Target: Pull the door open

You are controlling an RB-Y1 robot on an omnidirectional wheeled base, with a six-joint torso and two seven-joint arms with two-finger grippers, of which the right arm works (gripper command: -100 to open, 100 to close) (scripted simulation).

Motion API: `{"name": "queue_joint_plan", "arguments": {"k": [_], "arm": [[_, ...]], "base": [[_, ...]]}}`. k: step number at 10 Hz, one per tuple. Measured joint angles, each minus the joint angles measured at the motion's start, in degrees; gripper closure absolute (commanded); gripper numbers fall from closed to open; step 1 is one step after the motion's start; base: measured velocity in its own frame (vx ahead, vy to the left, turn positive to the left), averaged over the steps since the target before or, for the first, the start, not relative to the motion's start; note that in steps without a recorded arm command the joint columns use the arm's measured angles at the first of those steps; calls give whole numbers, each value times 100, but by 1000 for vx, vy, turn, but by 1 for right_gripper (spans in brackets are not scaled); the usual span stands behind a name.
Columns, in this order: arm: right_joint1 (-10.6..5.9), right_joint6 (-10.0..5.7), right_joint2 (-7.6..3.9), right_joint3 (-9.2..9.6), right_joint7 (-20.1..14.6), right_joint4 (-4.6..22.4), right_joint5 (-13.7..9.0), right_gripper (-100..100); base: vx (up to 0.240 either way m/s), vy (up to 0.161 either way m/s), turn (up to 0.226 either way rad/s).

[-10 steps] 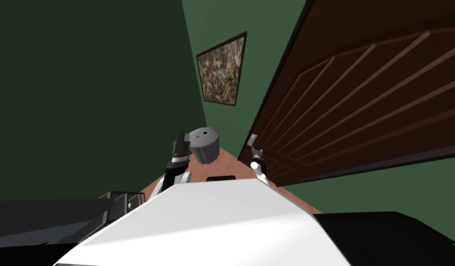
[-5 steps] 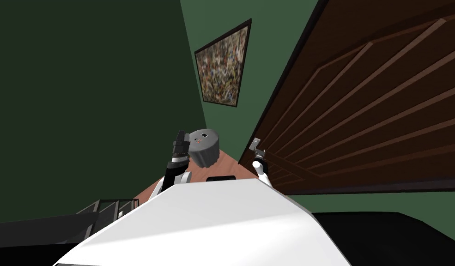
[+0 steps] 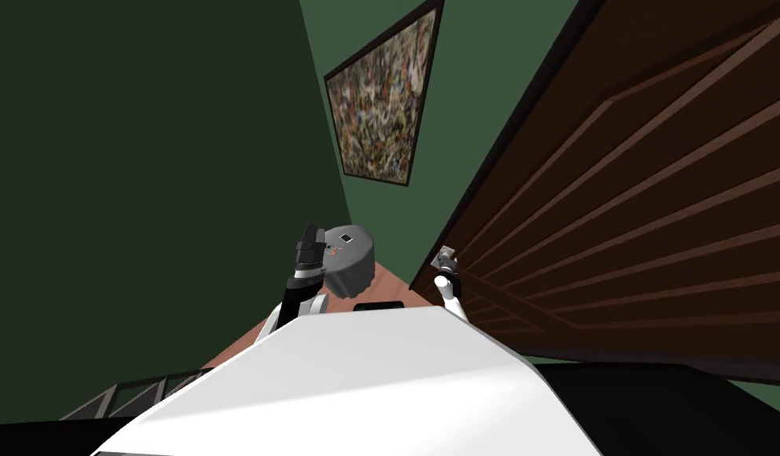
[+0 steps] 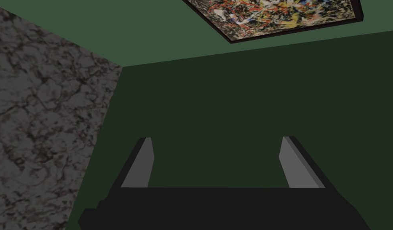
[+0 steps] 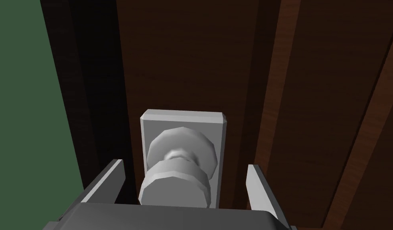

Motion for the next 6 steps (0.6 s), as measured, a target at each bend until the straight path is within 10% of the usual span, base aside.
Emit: {"name": "queue_joint_plan", "arguments": {"k": [1,6], "arm": [[-5,-4,-1,-3,-1,1,0,100],[1,13,3,9,7,8,3,100]], "base": [[-18,-3,-18],[-20,-2,7]]}}
